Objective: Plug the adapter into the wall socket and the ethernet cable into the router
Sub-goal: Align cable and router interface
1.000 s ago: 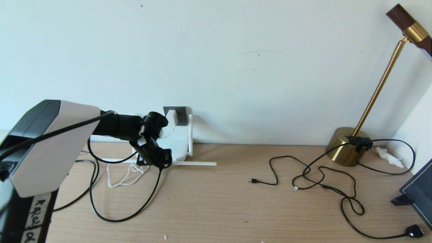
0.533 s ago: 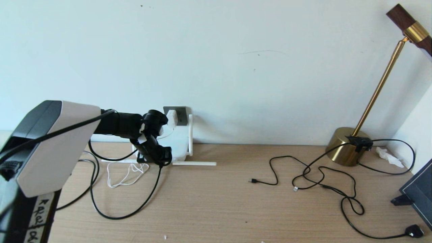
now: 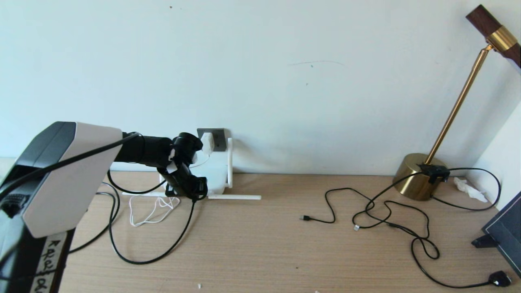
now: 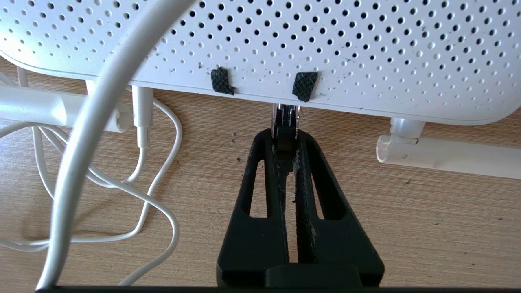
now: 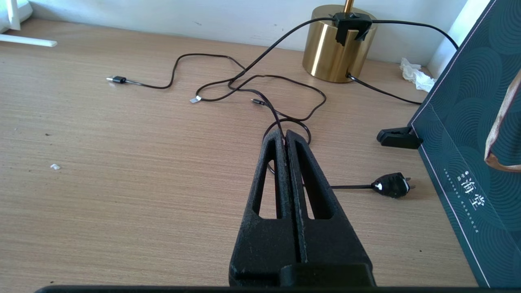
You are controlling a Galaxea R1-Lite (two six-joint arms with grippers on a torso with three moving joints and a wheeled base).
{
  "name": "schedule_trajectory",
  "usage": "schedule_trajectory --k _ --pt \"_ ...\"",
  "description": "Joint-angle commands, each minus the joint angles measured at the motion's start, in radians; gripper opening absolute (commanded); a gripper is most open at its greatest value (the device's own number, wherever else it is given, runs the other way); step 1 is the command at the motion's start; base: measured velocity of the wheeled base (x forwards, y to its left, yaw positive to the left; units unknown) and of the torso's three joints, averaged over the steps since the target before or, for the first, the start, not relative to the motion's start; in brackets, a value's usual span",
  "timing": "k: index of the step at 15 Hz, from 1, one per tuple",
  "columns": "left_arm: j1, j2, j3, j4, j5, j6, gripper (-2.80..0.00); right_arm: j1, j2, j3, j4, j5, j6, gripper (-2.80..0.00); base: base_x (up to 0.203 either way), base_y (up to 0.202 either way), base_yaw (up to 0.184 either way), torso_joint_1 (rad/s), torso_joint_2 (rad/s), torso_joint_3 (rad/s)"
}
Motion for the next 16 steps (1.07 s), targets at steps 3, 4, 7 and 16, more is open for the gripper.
schedule_trajectory --k 3,4,7,16 --pt "0.000 -0.002 0.000 0.006 0.004 0.017 -2.80 0.000 0.000 0.000 0.000 0.001 -0.001 -2.80 0.000 0.000 0.000 0.000 0.00 0.000" --pt "0.002 -0.002 0.000 0.006 0.007 0.020 -2.80 0.000 0.000 0.000 0.000 0.001 -0.002 -2.80 0.000 0.000 0.000 0.000 0.00 0.000" --pt "0.003 -0.002 0.000 0.008 0.010 0.024 -2.80 0.000 0.000 -0.001 0.000 0.001 -0.001 -2.80 0.000 0.000 0.000 0.000 0.00 0.000" --pt "0.015 -0.002 -0.002 0.005 0.029 0.058 -2.80 0.000 0.000 0.001 0.000 0.001 -0.001 -2.80 0.000 0.000 0.000 0.000 0.00 0.000"
